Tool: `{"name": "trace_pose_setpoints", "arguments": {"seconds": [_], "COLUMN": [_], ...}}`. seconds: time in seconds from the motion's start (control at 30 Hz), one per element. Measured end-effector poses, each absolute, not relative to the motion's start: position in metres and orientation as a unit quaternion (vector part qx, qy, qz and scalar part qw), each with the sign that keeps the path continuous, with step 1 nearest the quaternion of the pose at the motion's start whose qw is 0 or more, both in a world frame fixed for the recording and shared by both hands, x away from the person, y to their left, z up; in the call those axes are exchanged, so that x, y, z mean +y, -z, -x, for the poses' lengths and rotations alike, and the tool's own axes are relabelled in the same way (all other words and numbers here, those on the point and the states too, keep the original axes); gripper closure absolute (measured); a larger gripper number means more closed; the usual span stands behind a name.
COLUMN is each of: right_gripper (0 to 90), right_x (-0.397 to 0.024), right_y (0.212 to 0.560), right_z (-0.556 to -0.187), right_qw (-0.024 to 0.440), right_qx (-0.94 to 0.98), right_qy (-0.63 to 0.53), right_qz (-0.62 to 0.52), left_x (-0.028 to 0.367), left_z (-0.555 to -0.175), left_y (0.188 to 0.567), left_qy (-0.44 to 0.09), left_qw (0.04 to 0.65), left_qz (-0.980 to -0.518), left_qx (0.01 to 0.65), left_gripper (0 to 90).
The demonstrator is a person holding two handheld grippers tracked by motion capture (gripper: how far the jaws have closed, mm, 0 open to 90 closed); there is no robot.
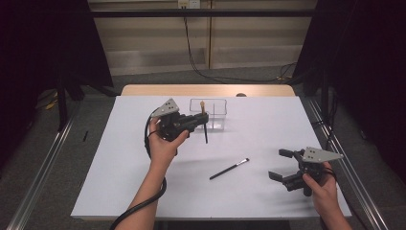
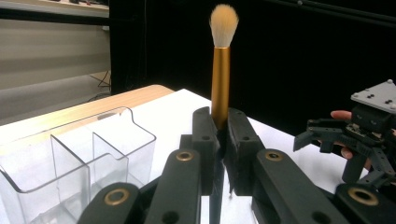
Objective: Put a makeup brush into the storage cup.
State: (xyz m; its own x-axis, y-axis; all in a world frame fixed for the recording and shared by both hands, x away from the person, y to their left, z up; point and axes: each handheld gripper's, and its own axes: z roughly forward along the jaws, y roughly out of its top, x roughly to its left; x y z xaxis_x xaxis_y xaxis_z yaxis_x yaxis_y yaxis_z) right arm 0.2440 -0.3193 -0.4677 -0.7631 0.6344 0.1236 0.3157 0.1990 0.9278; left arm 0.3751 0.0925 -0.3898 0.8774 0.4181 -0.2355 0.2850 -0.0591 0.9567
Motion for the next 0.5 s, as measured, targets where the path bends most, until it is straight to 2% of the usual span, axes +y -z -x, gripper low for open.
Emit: {"name": "trace_pose_setpoints", "arguments": {"seconds": [0.5], "right_gripper": [1.1], "right_x": [-0.327], "right_y": [0.469], "right_z": [-0.237], "right_qw": [0.149], "right_qx": [0.761], "right_qy": [-0.547], "right_qz": [-0.316], "left_x": [0.089], "left_z": [-0.397], "left_y": [0.382], "left_qy": [-0.058], "left_qw": [0.637], "left_qz": [-0.728], "left_qx": [0.248], "left_gripper": [83.7]}}
